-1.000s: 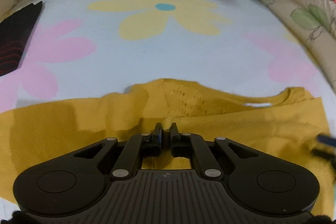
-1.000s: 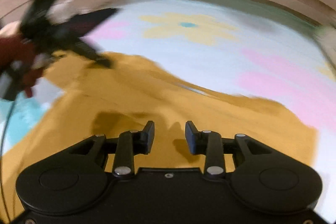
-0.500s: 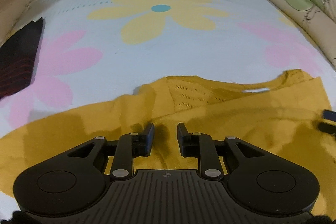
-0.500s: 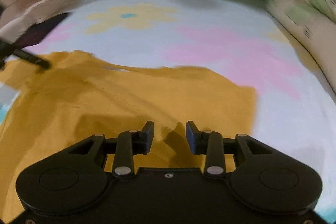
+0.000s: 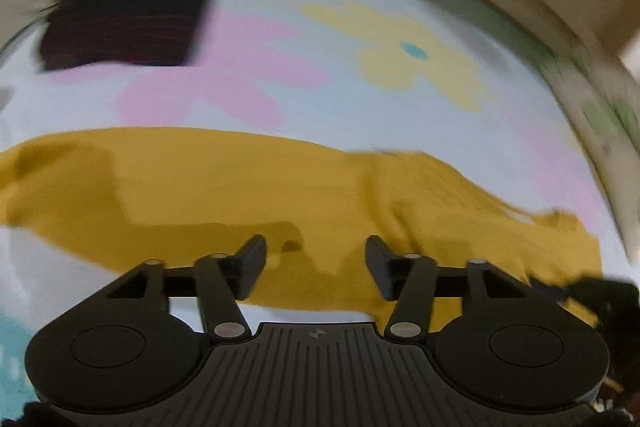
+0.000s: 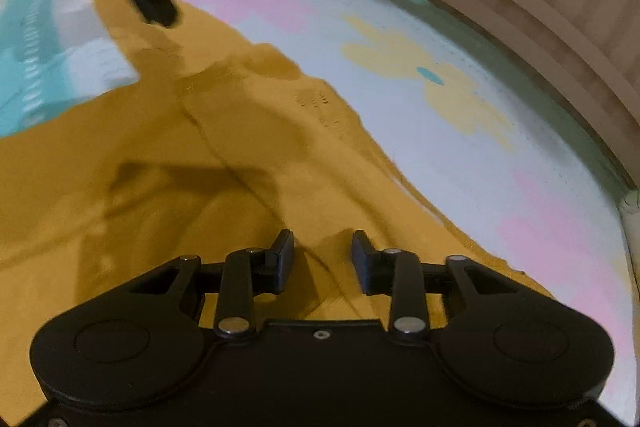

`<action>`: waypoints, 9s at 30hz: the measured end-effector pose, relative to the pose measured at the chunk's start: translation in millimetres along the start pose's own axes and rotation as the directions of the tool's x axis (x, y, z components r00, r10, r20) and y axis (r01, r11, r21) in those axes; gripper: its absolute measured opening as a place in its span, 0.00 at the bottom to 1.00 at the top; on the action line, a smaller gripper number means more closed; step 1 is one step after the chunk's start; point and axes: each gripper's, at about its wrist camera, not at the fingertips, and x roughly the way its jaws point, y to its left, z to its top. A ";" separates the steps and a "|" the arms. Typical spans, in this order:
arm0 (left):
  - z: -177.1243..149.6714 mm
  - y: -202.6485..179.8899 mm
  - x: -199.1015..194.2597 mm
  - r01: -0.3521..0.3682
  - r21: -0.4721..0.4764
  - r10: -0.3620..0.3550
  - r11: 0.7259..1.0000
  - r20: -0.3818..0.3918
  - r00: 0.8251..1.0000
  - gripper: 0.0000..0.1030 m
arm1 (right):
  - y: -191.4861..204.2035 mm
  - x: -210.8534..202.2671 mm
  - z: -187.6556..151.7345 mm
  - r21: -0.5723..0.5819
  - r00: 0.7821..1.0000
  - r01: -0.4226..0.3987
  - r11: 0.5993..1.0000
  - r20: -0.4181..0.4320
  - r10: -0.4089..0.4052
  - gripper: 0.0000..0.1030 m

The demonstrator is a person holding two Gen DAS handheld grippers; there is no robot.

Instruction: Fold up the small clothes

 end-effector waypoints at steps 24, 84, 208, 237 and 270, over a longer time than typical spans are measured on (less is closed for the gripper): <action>-16.2 207.1 -45.5 -0.019 -0.615 0.191 0.788 0.216 0.957 0.94 | -19.1 -59.9 34.5 0.440 0.966 -0.247 0.863 0.044 0.254 0.55; -11.5 -160.6 35.3 -0.017 0.290 -0.002 0.957 0.066 0.998 0.72 | -161.6 -82.3 -84.4 0.902 0.999 0.014 0.431 -0.028 0.025 0.58; 52.5 -49.7 44.2 -0.115 -0.007 0.115 0.993 0.151 0.982 0.87 | -192.1 -61.8 -117.1 0.823 0.965 0.262 0.505 -0.210 -0.160 0.83; -146.2 -78.6 -93.7 0.006 0.301 0.002 0.954 -0.026 1.000 0.92 | -42.8 -199.7 -157.3 0.847 0.994 0.045 0.529 -0.090 0.060 1.00; -225.0 -64.2 -80.3 -0.018 0.310 0.063 0.951 -0.136 0.989 0.99 | 16.7 -200.8 -208.8 0.842 0.929 0.077 0.534 -0.255 0.269 1.00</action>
